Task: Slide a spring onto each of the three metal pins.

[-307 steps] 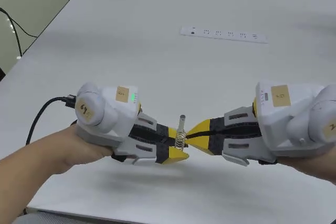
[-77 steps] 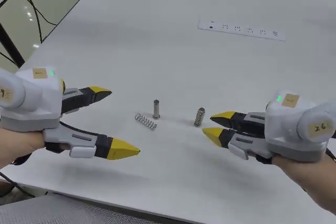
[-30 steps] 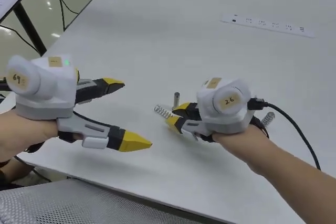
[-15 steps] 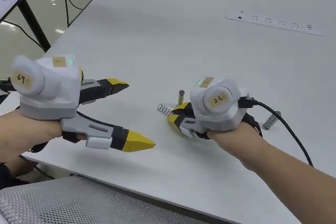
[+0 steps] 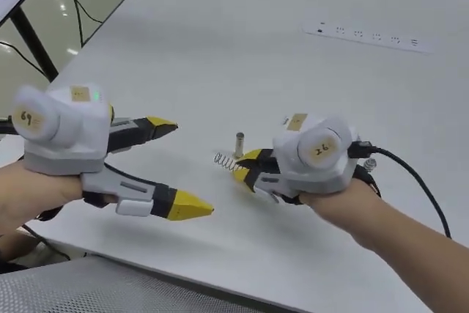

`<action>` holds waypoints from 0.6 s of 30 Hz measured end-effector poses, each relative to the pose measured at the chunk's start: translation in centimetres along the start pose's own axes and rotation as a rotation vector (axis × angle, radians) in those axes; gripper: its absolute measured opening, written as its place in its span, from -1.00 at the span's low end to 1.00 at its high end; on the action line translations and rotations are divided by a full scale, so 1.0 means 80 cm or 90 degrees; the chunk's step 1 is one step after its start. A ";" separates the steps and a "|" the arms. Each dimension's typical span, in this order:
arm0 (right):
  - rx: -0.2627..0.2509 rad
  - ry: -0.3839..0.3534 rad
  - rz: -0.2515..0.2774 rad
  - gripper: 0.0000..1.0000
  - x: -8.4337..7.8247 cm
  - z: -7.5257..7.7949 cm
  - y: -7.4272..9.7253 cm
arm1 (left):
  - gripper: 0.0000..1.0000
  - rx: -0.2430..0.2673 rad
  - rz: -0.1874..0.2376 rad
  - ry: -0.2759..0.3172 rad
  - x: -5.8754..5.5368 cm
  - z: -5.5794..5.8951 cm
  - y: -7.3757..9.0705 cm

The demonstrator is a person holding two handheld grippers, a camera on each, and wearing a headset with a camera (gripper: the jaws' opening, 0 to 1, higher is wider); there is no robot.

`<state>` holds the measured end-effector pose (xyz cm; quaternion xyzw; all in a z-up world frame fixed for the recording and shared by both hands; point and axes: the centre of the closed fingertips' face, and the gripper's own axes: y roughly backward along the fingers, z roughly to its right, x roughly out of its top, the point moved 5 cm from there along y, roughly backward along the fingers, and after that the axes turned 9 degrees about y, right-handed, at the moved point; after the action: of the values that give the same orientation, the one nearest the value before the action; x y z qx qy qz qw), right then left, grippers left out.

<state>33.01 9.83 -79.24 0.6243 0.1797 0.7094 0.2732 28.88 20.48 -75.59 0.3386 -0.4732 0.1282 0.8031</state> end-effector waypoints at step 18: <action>0.009 0.058 -0.011 -0.86 -0.029 -0.007 0.074 | 0.66 -0.065 -0.024 -0.005 0.000 0.027 -0.023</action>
<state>31.69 3.78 -77.59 0.5915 0.2023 0.7336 0.2666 28.36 17.65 -75.70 0.3068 -0.4756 0.0873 0.8198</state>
